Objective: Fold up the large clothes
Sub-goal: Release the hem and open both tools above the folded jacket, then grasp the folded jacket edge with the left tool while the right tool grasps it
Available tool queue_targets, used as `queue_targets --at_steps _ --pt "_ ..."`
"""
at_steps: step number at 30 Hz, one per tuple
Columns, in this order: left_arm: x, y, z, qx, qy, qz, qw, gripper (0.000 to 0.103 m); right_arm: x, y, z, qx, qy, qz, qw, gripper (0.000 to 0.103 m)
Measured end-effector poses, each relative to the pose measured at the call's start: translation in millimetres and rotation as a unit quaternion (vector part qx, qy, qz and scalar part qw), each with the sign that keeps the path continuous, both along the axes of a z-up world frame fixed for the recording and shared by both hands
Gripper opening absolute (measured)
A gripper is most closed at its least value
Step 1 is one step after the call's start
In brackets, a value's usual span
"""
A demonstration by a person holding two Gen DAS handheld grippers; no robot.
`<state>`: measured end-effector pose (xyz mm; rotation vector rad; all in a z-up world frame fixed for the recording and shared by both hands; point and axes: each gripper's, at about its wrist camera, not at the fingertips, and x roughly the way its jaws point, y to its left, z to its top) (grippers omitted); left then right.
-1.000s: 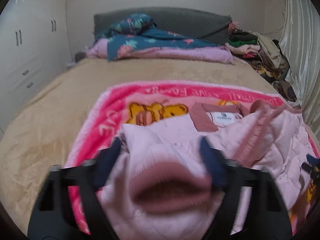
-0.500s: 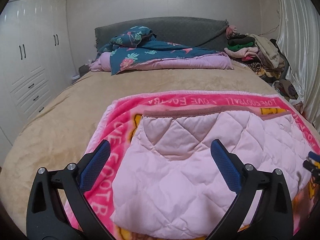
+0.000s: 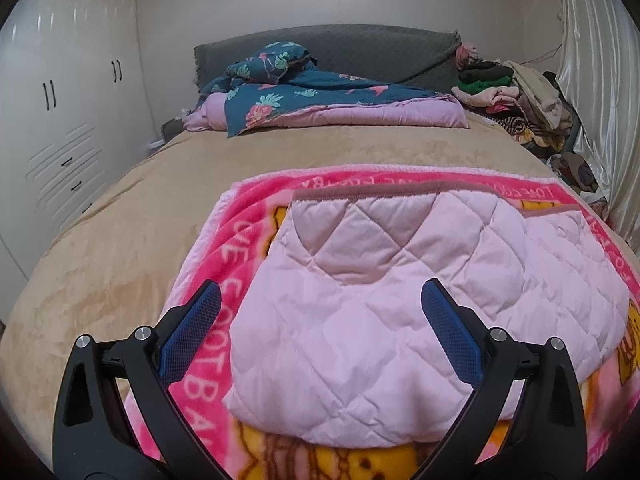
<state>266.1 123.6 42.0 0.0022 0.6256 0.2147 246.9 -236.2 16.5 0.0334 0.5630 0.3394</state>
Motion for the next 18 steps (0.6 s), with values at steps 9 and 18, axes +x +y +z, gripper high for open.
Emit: queue_targets --at_steps 9,18 --pt "-12.7 10.6 -21.6 -0.023 0.022 0.007 0.9995 0.094 -7.6 -12.4 -3.5 -0.012 0.002 -0.019 1.0 0.097" --pt "-16.8 58.1 -87.5 -0.114 0.074 0.043 0.9897 0.094 26.2 -26.9 -57.9 -0.051 0.077 -0.059 0.994 0.097"
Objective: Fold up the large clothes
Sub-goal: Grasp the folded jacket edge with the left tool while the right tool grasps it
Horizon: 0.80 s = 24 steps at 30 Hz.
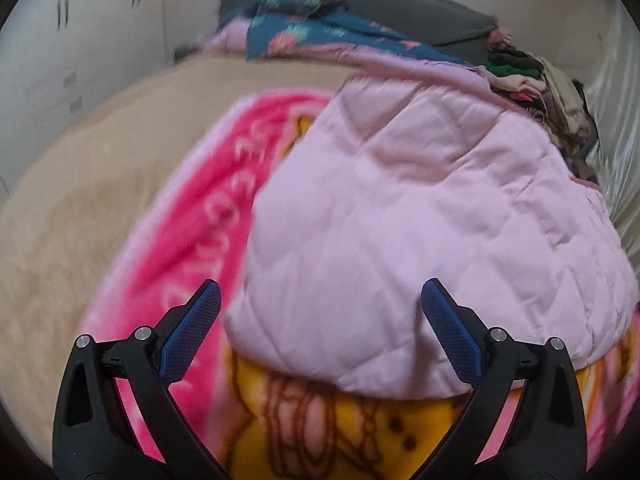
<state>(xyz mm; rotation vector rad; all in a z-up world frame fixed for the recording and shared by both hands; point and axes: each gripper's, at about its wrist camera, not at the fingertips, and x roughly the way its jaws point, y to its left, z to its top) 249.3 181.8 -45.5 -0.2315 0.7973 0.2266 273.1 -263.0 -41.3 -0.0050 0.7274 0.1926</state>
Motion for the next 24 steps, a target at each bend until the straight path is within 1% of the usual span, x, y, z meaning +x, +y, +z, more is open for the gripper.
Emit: queue_targets --at_steps 2,3,5,6,7,8,9,10,11,12,13,15,18,21,24 --pt "-1.3 10.2 -14.7 -0.038 0.002 0.003 0.9993 0.094 8.2 -1.4 -13.4 0.003 0.019 -0.001 1.0 0.097" --pt "-1.9 12.8 -18.7 -0.047 -0.001 0.004 0.9989 0.094 11.9 -1.1 -20.2 0.009 0.027 0.001 1.0 0.097" --pt "-0.7 13.2 -22.6 -0.052 -0.008 0.0 0.9986 0.094 16.1 -0.5 -28.1 0.024 0.032 0.007 0.999 0.091" --pt "0.4 12.6 -23.1 -0.053 -0.012 -0.001 0.9985 0.094 18.1 2.3 -31.1 0.034 0.036 0.016 0.999 0.078" --pt "1.7 11.8 -23.8 -0.056 -0.016 -0.005 0.9983 0.093 18.8 4.9 -31.7 0.034 0.034 0.017 0.999 0.068" --pt "3.4 11.3 -24.4 -0.058 -0.019 -0.009 0.9981 0.091 18.8 7.7 -30.6 0.028 0.027 0.014 0.999 0.06" --pt "6.0 10.4 -24.4 -0.06 -0.019 -0.013 0.9979 0.074 19.6 12.0 -26.9 0.026 0.017 0.019 0.999 0.042" --pt "9.5 8.1 -23.2 -0.066 -0.018 -0.02 0.9975 0.058 19.6 14.4 -22.2 0.026 0.009 0.021 0.999 0.031" --pt "13.4 4.4 -19.4 -0.056 -0.018 -0.022 0.998 0.054 19.8 18.4 -13.8 0.025 -0.004 0.023 0.999 0.027" --pt "17.9 1.0 -14.6 -0.045 -0.017 -0.025 0.9986 0.043 21.3 20.5 -7.8 0.023 -0.012 0.024 0.999 0.022" --pt "22.8 -3.4 -8.2 -0.03 -0.021 -0.03 0.9989 0.034 23.8 23.9 2.5 0.02 -0.024 0.023 0.999 0.02" --pt "32.1 -5.8 5.1 -0.011 -0.031 -0.031 0.999 0.031 32.2 26.4 17.0 0.021 -0.039 0.017 0.999 0.018" --pt "48.9 -3.8 15.1 -0.003 -0.033 -0.028 0.999 0.031 55.4 27.2 33.2 0.025 -0.052 0.006 0.998 0.018" --pt "69.3 -2.6 13.0 0.008 -0.02 -0.027 0.9994 0.031 79.4 26.7 29.0 0.028 -0.036 -0.009 0.999 0.018" --pt "86.2 -5.1 3.9 0.022 0.002 -0.027 0.9994 0.033 100.0 33.0 16.6 0.008 -0.021 -0.019 1.0 0.018"
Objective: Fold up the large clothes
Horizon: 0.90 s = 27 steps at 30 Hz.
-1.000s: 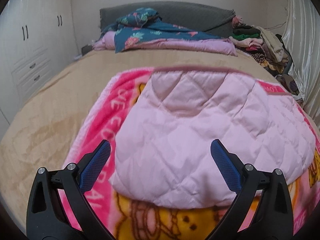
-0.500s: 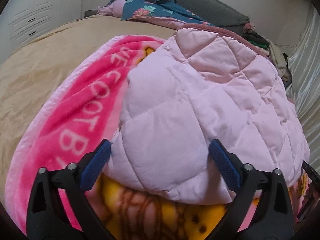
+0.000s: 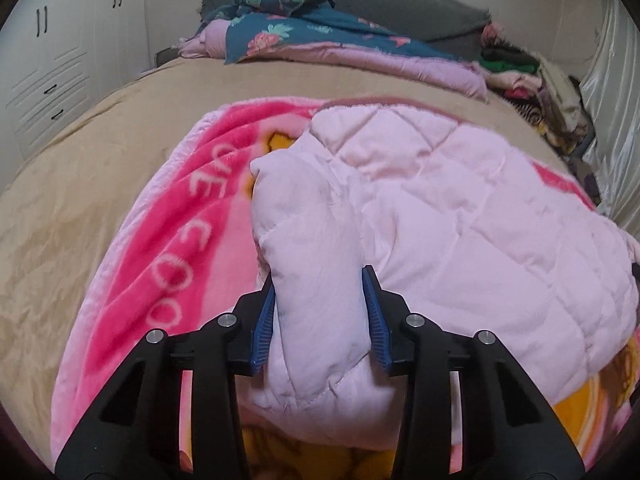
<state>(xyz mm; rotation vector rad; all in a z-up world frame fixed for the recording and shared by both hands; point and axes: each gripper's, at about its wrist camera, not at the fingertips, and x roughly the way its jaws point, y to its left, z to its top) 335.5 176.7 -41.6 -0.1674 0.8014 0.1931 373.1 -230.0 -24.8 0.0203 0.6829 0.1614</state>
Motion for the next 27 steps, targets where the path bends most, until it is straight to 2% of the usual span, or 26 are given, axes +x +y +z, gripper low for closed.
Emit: queue_targets --at_steps 11,15,17,21,23,24,25,27 --pt "15.2 -1.8 -18.7 0.003 0.021 0.004 0.9998 0.044 38.0 5.3 -41.3 0.003 0.062 -0.02 0.998 0.019" --pt "12.7 -2.5 -19.7 -0.003 0.017 0.007 0.9998 0.044 35.7 7.3 -47.3 0.002 0.069 -0.025 0.997 0.022" --pt "11.1 -2.8 -18.3 -0.003 0.017 0.008 0.9998 0.044 34.9 1.8 -48.0 0.021 0.081 -0.035 0.996 0.026" --pt "5.6 -4.3 -16.6 0.003 0.017 0.01 0.9998 0.045 26.8 -8.6 -41.9 0.044 0.093 -0.049 0.993 0.045" --pt "1.3 -4.6 -14.9 0.007 0.016 0.012 0.9998 0.047 17.9 -13.5 -35.5 0.055 0.09 -0.05 0.993 0.066" --pt "-0.1 -4.0 -14.0 0.007 0.015 0.012 0.9998 0.05 13.8 -15.1 -32.2 0.058 0.085 -0.053 0.993 0.083" --pt "-2.7 -3.5 -12.2 0.005 0.014 0.014 0.9998 0.054 6.7 -17.2 -28.2 0.063 0.076 -0.054 0.994 0.089" --pt "-6.0 -3.3 -9.5 0.003 0.014 0.016 0.9998 0.061 -5.5 -20.0 -21.2 0.069 0.064 -0.049 0.994 0.092"
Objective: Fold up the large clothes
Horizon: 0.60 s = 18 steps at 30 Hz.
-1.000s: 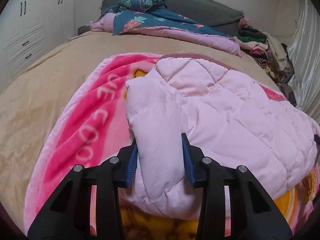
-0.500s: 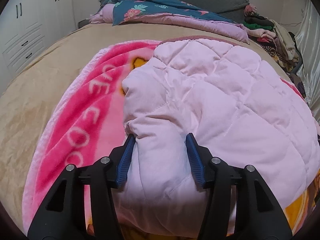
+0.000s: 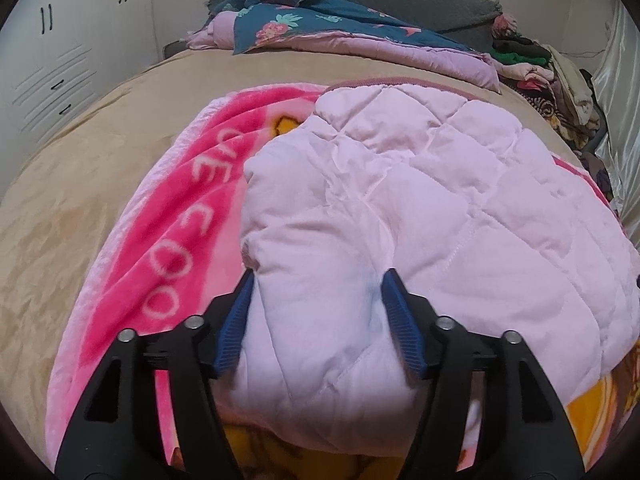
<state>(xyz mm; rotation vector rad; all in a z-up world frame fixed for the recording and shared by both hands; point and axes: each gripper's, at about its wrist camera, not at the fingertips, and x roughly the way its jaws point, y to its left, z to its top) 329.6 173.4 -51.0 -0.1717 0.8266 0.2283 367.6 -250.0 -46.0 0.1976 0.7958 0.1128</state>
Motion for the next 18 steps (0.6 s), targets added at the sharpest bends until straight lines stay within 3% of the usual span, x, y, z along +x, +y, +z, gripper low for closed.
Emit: queue_targets --at_steps 1,5,7,8,18 --pt "-2.9 0.1 2.1 -0.002 0.0 0.0 1.0 0.065 -5.8 -0.3 3.1 0.001 -0.005 0.003 1.0 0.097" --pt "-11.5 -1.6 9.5 0.0 -0.004 0.004 1.0 0.076 -31.1 -1.1 15.9 0.009 -0.026 0.01 1.0 0.098" --pt "-17.5 -3.7 13.9 -0.007 -0.009 0.0 0.9999 0.091 -43.4 -2.4 21.8 0.013 -0.037 0.012 0.999 0.099" --pt "-20.0 -5.4 16.4 -0.009 -0.011 -0.003 0.9999 0.093 -50.1 -2.7 25.4 0.013 -0.042 0.015 0.999 0.099" --pt "-49.6 -25.9 38.4 0.014 -0.024 -0.007 0.9996 0.094 -92.9 0.7 47.3 0.017 -0.068 0.037 0.997 0.099"
